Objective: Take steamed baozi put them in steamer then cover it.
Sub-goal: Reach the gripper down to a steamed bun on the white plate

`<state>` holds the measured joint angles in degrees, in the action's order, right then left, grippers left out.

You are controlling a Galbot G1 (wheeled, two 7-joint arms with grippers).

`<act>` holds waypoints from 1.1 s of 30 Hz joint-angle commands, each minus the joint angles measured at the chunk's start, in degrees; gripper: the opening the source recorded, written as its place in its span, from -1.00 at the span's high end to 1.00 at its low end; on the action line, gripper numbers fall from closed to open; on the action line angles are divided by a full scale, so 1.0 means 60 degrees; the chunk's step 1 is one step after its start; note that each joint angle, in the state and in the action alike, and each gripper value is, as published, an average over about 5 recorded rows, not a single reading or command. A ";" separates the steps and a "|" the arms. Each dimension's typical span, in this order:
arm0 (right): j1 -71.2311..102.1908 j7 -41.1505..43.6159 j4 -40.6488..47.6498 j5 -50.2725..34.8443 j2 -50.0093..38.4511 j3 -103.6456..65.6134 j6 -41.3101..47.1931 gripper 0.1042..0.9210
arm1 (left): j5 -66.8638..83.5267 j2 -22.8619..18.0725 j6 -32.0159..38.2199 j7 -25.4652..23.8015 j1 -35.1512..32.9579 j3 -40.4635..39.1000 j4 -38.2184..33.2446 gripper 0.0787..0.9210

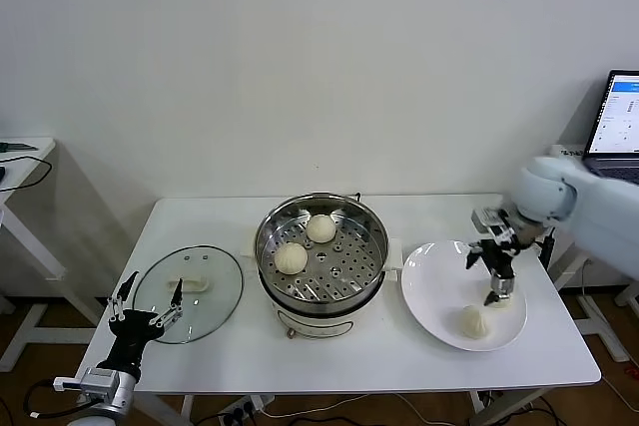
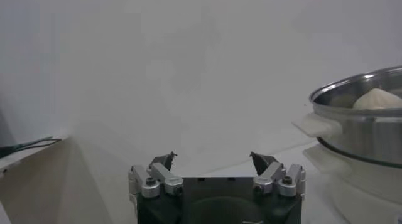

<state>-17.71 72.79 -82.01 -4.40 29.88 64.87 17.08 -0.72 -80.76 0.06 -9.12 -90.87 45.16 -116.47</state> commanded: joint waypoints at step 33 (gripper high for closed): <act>0.3270 -0.0523 0.1139 0.1590 0.0738 -0.2279 -0.0168 -0.72 | -0.0140 -0.0083 0.0044 0.0006 0.0042 -0.0092 0.0213 -0.77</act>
<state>0.88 69.76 -75.66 4.67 33.88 51.98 16.16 -1.54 -81.29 0.29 -9.02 -90.70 44.62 -115.26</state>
